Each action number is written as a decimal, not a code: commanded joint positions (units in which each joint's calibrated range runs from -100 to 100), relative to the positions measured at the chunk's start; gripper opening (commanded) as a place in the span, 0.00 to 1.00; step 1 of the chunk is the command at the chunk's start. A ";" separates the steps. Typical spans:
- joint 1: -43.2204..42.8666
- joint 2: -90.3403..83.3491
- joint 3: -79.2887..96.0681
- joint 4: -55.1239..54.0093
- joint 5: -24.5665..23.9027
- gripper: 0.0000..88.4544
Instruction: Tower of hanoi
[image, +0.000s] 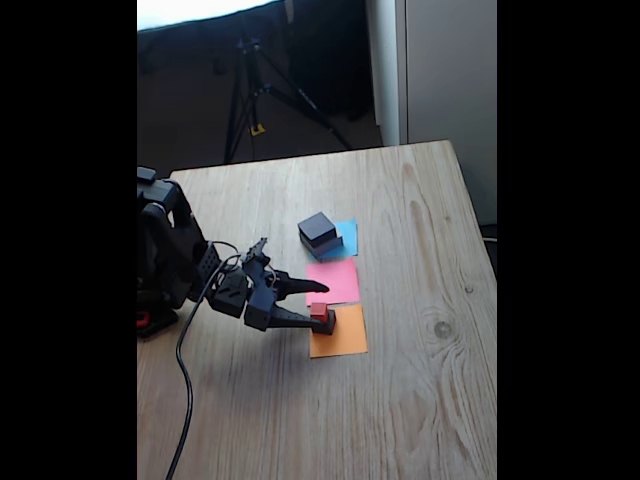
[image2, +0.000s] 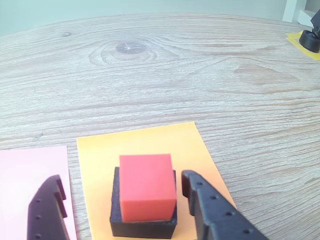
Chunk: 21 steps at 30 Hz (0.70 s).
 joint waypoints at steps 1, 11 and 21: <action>-0.76 -0.62 -1.44 -1.42 1.04 0.26; -1.18 -1.07 -1.08 -1.34 1.04 0.18; -1.34 -1.22 -0.98 -1.42 1.04 0.11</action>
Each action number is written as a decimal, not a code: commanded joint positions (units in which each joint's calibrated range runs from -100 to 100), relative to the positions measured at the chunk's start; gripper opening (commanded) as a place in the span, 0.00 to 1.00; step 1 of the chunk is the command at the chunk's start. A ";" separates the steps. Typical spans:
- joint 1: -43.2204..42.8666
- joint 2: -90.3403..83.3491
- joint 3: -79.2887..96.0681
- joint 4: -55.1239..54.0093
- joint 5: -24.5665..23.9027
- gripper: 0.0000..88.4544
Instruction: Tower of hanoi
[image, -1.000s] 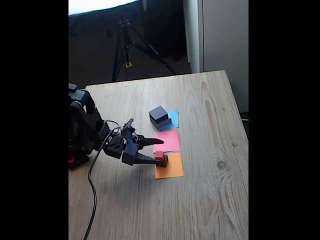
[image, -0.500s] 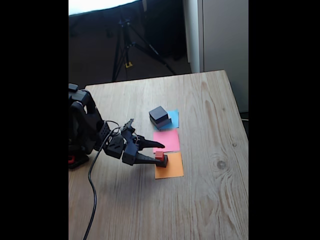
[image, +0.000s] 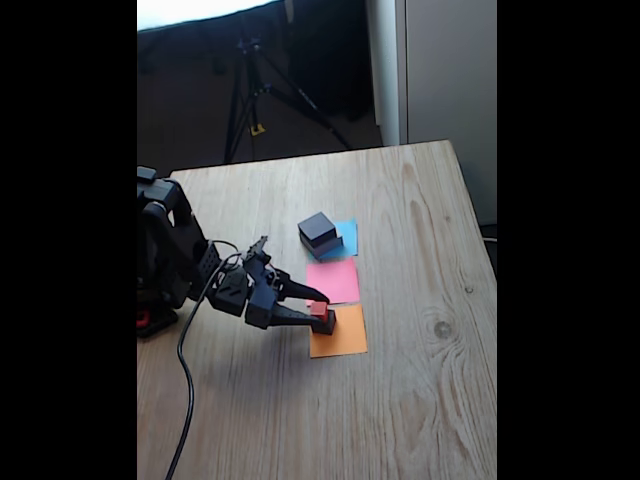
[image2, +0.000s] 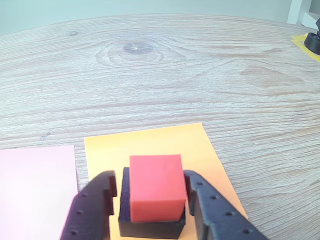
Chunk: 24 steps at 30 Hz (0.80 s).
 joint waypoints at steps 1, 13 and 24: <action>-0.23 -1.31 -0.98 -1.42 1.04 0.09; -0.14 -1.16 -0.98 -1.42 1.04 0.00; -2.48 -11.76 -1.17 7.16 1.04 0.00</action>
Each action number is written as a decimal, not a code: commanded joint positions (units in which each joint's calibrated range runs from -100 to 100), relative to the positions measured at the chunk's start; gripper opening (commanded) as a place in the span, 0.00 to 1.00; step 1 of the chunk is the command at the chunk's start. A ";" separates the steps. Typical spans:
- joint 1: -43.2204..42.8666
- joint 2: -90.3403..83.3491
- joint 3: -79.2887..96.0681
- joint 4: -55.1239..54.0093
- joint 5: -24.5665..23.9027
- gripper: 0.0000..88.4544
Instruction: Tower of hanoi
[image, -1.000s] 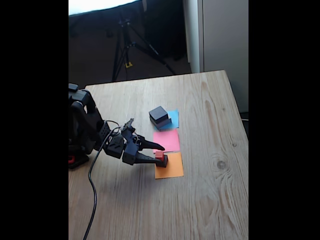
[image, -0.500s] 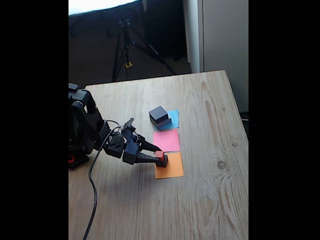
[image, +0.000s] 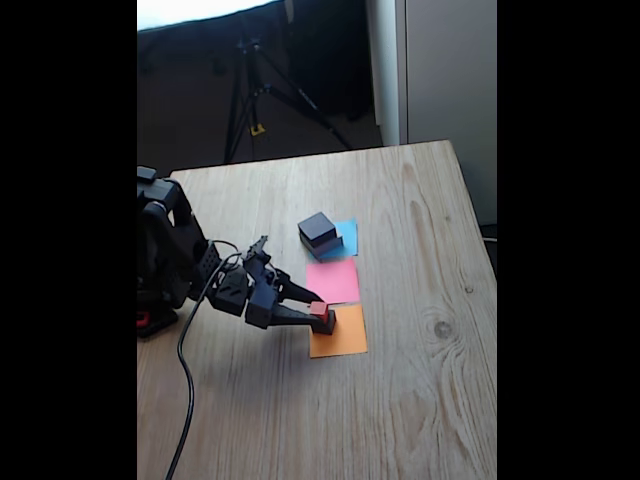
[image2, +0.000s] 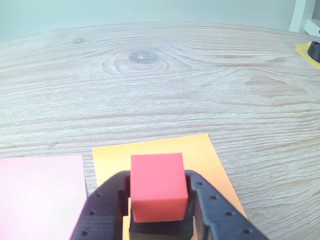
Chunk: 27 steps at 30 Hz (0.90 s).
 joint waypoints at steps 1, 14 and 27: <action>-1.68 -11.59 -1.44 8.71 1.04 0.00; -4.78 -46.64 -27.35 88.92 1.04 0.00; -11.13 -48.16 -77.35 145.18 1.04 0.00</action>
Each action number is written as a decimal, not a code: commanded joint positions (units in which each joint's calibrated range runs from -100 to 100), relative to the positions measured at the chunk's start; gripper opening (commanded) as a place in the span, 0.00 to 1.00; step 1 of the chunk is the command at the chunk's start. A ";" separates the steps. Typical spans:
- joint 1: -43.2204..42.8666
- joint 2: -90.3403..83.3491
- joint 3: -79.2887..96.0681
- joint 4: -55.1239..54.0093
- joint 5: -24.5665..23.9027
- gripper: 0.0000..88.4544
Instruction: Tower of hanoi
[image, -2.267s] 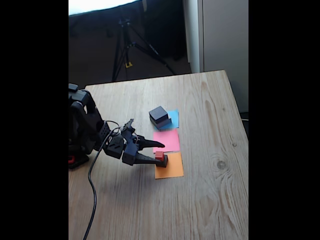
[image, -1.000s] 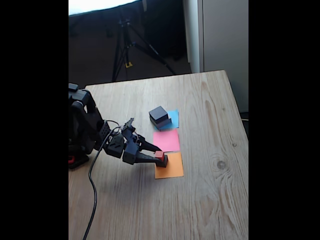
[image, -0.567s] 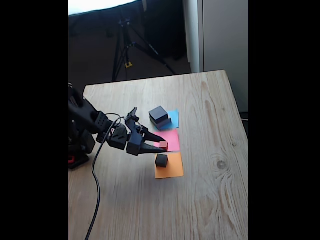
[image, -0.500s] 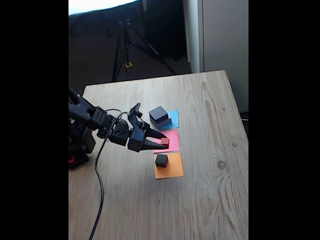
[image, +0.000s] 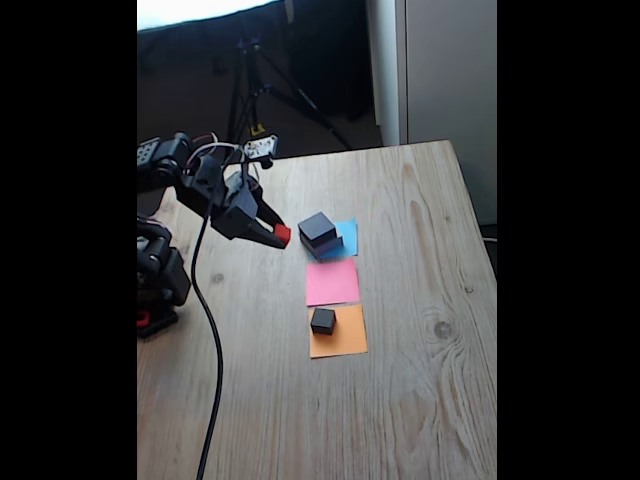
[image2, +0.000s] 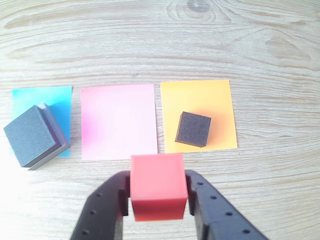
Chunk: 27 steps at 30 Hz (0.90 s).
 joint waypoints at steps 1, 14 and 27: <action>-2.05 0.00 -16.81 11.98 1.04 0.00; -5.56 -1.14 -21.91 17.32 1.04 0.00; -3.30 -5.53 7.28 -0.65 1.04 0.00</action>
